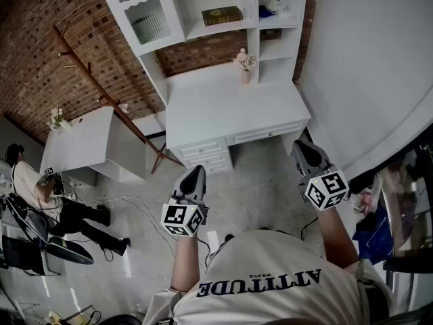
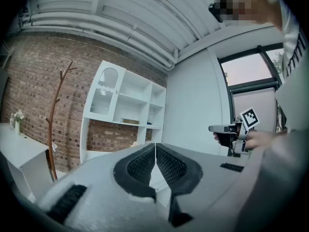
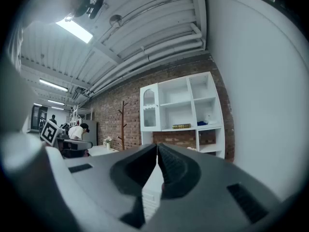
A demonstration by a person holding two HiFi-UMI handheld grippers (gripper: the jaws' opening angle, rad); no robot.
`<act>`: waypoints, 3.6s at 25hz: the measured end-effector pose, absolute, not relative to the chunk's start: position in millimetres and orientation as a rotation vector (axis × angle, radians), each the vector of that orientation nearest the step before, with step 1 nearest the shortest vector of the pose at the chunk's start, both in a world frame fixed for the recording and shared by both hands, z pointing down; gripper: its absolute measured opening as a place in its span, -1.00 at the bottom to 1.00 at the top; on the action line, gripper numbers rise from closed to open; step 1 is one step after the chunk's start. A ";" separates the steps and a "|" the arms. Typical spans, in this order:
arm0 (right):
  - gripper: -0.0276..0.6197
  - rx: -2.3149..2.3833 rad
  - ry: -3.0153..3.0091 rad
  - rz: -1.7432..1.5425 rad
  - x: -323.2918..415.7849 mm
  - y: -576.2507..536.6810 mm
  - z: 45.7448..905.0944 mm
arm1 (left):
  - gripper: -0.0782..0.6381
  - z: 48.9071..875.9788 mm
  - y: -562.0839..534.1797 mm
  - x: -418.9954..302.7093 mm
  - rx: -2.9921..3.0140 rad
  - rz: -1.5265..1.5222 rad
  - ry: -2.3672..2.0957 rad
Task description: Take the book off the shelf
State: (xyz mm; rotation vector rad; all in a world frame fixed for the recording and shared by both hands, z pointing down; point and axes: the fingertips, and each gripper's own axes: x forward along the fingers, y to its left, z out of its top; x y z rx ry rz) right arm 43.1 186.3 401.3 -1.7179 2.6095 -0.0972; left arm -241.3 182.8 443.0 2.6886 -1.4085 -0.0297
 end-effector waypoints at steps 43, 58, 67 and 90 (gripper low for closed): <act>-0.81 -1.677 2.698 -0.058 117.2 178.1 417.3 | -0.71 451.5 197.8 -174.2 2.635 -0.005 -1.514; -0.81 -1.639 2.742 -0.063 136.0 146.9 422.0 | -0.71 450.6 175.2 -154.9 2.603 0.003 -1.561; -0.81 -1.687 2.714 -0.073 119.6 110.0 421.9 | -0.71 451.7 130.5 -175.4 2.621 -0.006 -1.536; -0.81 -1.869 2.633 -0.085 39.3 -17.0 416.1 | -0.71 461.6 -28.8 -236.4 2.748 0.023 -1.272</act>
